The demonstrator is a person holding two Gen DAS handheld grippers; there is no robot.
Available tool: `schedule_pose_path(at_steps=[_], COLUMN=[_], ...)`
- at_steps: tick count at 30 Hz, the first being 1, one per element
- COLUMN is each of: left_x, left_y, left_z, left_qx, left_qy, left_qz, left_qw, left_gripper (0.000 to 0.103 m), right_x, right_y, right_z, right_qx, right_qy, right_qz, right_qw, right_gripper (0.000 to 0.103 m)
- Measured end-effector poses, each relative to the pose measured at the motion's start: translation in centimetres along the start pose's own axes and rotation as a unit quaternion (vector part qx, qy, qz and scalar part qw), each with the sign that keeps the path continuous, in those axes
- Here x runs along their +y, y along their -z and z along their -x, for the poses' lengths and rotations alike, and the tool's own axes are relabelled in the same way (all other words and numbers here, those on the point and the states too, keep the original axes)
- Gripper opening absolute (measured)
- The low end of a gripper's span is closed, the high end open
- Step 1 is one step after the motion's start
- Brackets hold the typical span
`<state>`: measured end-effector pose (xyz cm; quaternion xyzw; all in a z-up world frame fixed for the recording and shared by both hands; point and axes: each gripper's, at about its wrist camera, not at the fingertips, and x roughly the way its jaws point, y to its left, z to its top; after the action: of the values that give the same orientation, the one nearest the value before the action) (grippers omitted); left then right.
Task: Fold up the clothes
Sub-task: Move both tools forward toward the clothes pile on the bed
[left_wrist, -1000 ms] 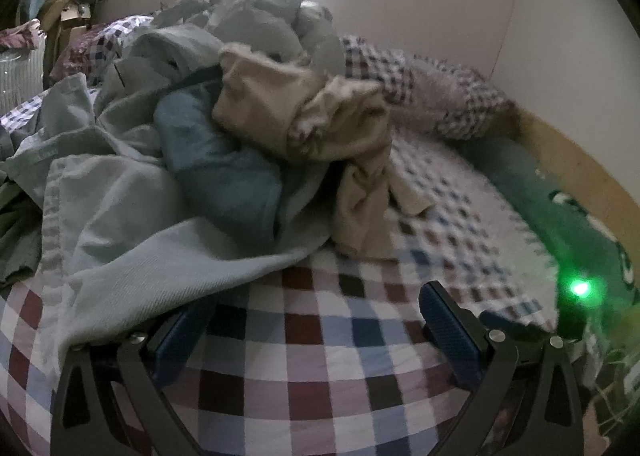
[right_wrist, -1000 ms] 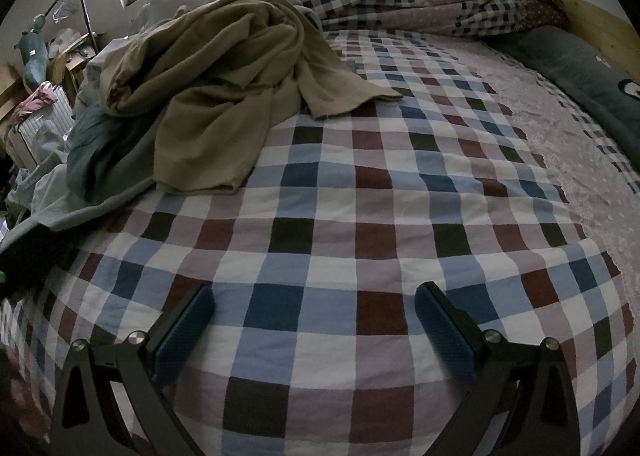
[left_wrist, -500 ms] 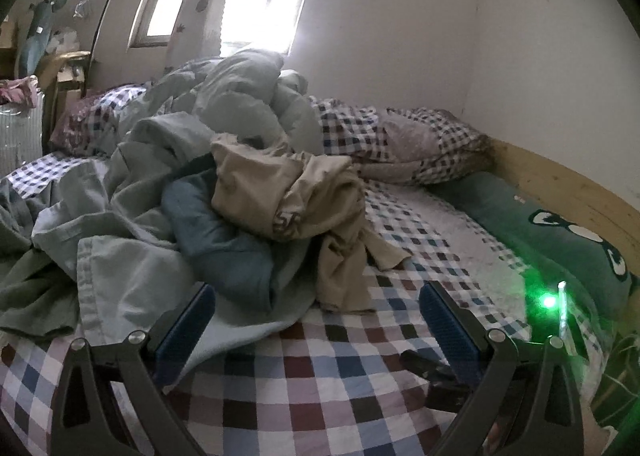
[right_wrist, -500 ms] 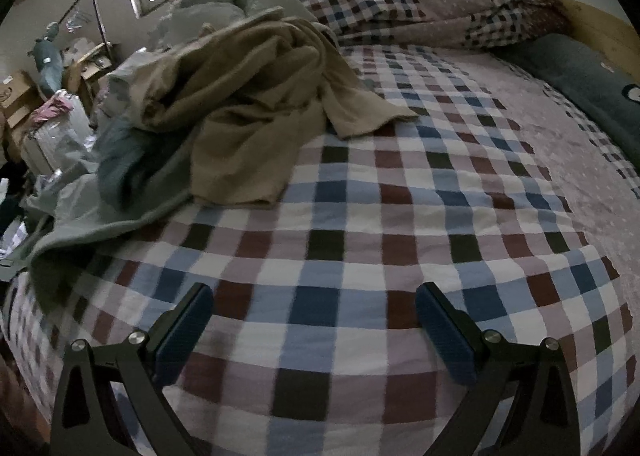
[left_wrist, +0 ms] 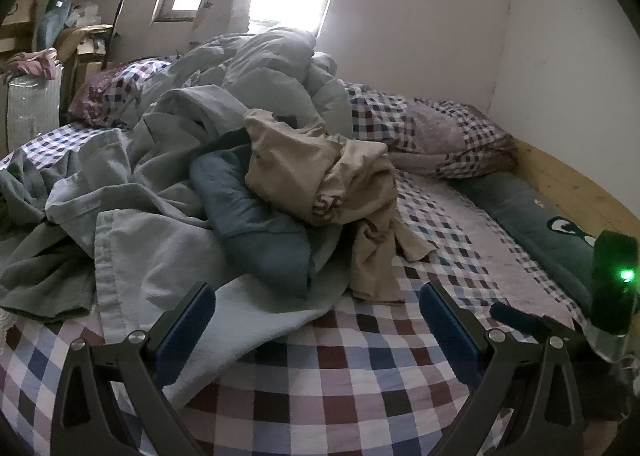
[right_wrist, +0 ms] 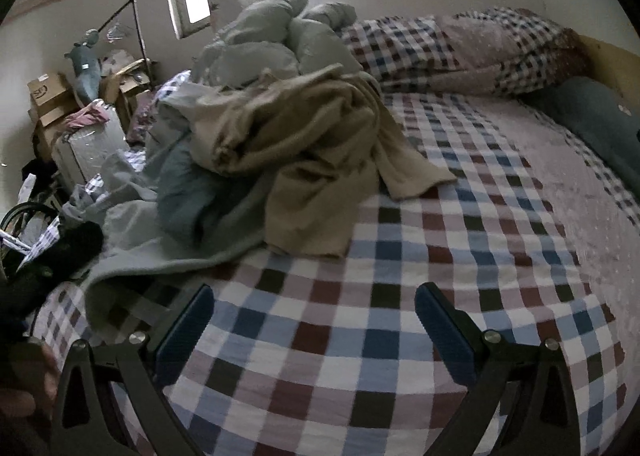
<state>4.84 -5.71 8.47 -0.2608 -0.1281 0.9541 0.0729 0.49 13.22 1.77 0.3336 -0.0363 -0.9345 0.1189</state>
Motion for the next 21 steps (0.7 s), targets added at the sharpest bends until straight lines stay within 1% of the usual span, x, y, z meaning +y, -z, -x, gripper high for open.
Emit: schedule_pose_path(at_steps=[4,9,11,12,16,19,21], left_x=[0.6,2.0,2.7,3.4,6.4,8.8,10.0], left_y=[-0.3,-0.7,-0.9,-0.9,-1.1,-1.2,-1.1], left_z=[0.1,0.6,0.7,0.8,1.0,1.1,1.3], left_qx=[-0.001,-0.011,-0.012,-0.013,-0.011,-0.011,-0.012], left_qy=[0.000,-0.004,-0.006,-0.004,0.012,0.012,0.006], left_qz=[0.009,0.024,0.030,0.038,0.099,0.143,0.158], left_qw=[1.0000,0.9996,0.9995,0.9992,0.9949,0.9896,0.9874], left_gripper=[0.103,0.103,0.103,0.103,0.103,0.103,0.103], right_x=[0.8,2.2,2.9,3.2,4.5,5.7,6.3], right_y=[-0.9,-1.6,-1.7,-1.6,-1.7,-1.8,-1.9], right_z=[0.3,0.3,0.2,0.1,-0.4,-0.8,-1.1], right_qx=[-0.010,-0.013,-0.011,-0.010,-0.006,-0.005,-0.007], right_qy=[-0.011,-0.021,-0.024,-0.026,-0.031,-0.035,-0.037], right_qz=[0.003,0.012,0.019,0.022,0.035,0.049,0.059], right_qw=[1.000,1.000,0.999,0.999,0.999,0.998,0.998], right_gripper=[0.102,0.091,0.085,0.083,0.071,0.068,0.068])
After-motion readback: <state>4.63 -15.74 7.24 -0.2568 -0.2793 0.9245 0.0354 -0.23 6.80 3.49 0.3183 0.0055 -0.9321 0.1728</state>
